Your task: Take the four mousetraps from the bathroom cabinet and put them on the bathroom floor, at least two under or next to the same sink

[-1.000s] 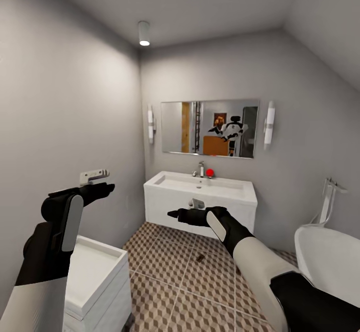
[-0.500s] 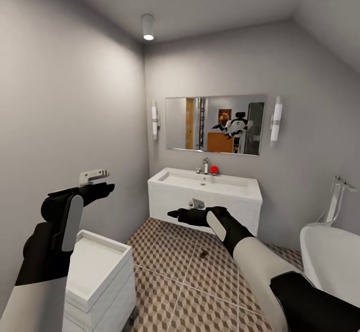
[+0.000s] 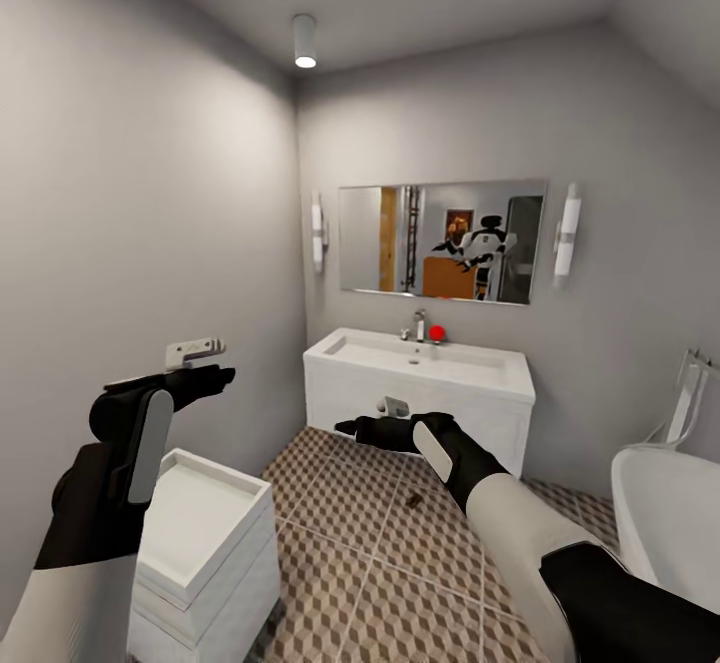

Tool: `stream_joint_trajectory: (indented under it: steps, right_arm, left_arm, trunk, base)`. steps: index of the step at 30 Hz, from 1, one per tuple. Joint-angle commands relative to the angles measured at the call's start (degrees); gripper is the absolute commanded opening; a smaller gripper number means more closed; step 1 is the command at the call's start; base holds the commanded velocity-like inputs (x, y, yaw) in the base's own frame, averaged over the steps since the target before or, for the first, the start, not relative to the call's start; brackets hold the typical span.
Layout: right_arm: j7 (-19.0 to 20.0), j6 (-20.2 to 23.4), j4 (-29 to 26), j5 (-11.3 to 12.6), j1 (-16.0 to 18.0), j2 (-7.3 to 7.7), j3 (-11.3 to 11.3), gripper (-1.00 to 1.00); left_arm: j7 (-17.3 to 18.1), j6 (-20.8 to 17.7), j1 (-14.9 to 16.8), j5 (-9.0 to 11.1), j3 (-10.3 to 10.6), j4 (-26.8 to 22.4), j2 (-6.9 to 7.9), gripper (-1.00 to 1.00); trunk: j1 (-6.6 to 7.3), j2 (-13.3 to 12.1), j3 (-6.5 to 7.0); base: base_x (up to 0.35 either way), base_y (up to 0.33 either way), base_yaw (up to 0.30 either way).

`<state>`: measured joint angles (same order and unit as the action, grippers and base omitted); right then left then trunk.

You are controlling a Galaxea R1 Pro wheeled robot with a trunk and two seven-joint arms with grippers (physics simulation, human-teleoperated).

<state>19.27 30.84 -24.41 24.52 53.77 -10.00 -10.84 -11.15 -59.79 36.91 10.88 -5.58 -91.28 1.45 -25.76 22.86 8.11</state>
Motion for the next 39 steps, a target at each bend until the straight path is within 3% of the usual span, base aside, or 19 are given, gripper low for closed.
stream_joint_trajectory:
  steps: [1,39]
  right_arm:
    - [0.1,0.2,0.0,0.0,0.0,0.0,-0.1,1.0]
    - [0.1,0.2,0.0,0.0,0.0,0.0,-0.1,1.0]
  left_arm:
    - [-0.5,-0.2,0.0,0.6,0.3,0.0,0.03,1.0]
    - [-0.7,-0.2,0.0,0.5,1.5,0.1,0.04,1.0]
  trunk:
    - [-0.02,0.1,-0.12]
    - [-0.02,0.1,-3.56]
  base:
    - [0.0,0.0,0.081]
    - [-0.018,0.0,0.081]
